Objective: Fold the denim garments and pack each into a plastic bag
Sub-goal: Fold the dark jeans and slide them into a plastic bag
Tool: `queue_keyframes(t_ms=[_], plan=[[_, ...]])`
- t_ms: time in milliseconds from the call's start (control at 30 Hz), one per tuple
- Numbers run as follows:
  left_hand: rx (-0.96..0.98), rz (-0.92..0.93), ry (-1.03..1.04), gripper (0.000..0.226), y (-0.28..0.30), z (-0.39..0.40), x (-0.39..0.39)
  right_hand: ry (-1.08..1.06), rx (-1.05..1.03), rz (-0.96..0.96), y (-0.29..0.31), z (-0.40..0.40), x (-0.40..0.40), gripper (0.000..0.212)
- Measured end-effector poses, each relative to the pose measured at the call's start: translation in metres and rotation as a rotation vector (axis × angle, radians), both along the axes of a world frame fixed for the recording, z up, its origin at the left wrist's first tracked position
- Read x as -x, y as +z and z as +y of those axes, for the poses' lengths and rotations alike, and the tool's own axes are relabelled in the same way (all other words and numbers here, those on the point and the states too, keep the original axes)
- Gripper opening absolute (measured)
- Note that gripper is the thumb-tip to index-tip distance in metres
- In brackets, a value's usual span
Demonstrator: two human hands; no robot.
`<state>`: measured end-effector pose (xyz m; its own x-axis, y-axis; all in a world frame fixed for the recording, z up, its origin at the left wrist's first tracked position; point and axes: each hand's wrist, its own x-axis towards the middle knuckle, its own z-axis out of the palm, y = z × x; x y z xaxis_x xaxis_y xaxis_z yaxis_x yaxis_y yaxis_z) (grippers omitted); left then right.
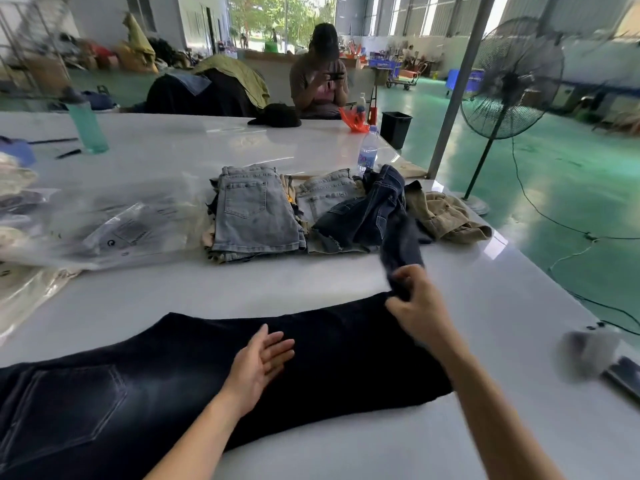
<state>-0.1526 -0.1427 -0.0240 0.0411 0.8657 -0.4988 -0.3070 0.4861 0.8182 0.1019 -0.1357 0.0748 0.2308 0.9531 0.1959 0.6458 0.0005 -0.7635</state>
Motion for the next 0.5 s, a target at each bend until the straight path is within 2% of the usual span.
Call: queue_keyframes(t_ms=[67,100,167,200,267,367,400,500], plan=[[0.166,-0.193,0.016,0.062,0.001,0.000,0.015,0.142,-0.063,-0.040,-0.009,-0.021,0.064,0.035],[0.205,-0.234,0.022,0.071,-0.002,0.000,0.023,0.252,-0.031,-0.054,-0.018,-0.031,0.093,0.036],[0.219,-0.253,0.021,0.083,-0.008,-0.003,0.035,0.521,0.184,-0.079,-0.042,-0.051,0.139,0.045],[0.210,-0.247,0.010,0.083,-0.009,-0.005,0.040,0.637,0.316,-0.120,-0.054,-0.059,0.153,0.052],[0.179,-0.097,0.001,0.061,-0.008,-0.009,0.043,0.753,0.421,-0.243,-0.076,-0.069,0.165,0.059],[0.012,0.435,-0.047,0.030,-0.006,-0.012,0.037,0.646,0.251,-0.309,-0.086,-0.069,0.152,0.045],[-0.035,0.552,-0.043,0.020,-0.002,-0.014,0.033,0.568,0.186,-0.366,-0.088,-0.066,0.144,0.042],[-0.131,0.620,0.023,0.013,0.015,-0.018,0.032,0.286,0.086,-0.567,-0.090,-0.049,0.118,0.046]])
